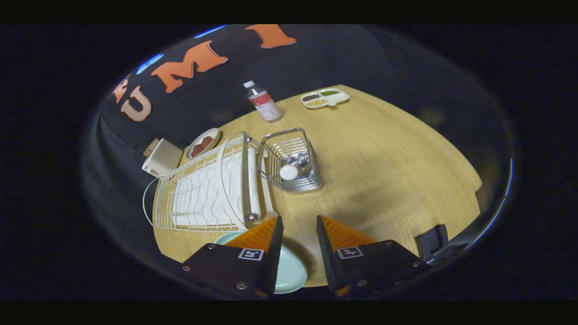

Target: Take the plate from the dish rack, then take the spoon from the basket and place it into the plate.

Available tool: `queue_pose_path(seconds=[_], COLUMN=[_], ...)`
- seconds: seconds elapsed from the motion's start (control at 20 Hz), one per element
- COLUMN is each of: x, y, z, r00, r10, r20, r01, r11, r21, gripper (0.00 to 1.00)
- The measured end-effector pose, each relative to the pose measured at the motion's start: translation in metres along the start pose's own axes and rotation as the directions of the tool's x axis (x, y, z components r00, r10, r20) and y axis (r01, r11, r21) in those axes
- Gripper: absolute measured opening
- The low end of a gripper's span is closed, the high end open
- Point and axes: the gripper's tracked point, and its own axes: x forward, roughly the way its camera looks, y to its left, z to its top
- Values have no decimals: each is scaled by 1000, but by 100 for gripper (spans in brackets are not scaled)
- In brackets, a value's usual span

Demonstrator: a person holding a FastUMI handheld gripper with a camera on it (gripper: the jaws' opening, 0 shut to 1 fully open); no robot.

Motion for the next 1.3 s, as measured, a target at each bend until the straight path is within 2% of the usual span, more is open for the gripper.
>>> queue_pose_path(seconds=[0.15, 0.4, 0.5, 0.65, 0.95, 1.05, 1.2, 1.3], x=[3, 10, 17, 24, 24, 17, 7, 0], y=[-1, 8, 10, 10, 14, 19, 28, 29], z=[27, 56, 56, 52, 53, 58, 61, 64], r00=[991, 958, 955, 950, 938, 936, 941, 944], r10=[0, 24, 16, 0, -6, 13, 57, 61], r20=[137, 287, 296, 312, 346, 352, 333, 324], r01=[9, 39, 67, 103, 106, 85, 32, 25], r11=[998, 976, 962, 944, 957, 962, 966, 967], r21=[-68, -212, -265, -315, -270, -261, -256, -254], gripper=[54, 55, 50, 35, 14, 10, 10, 10])
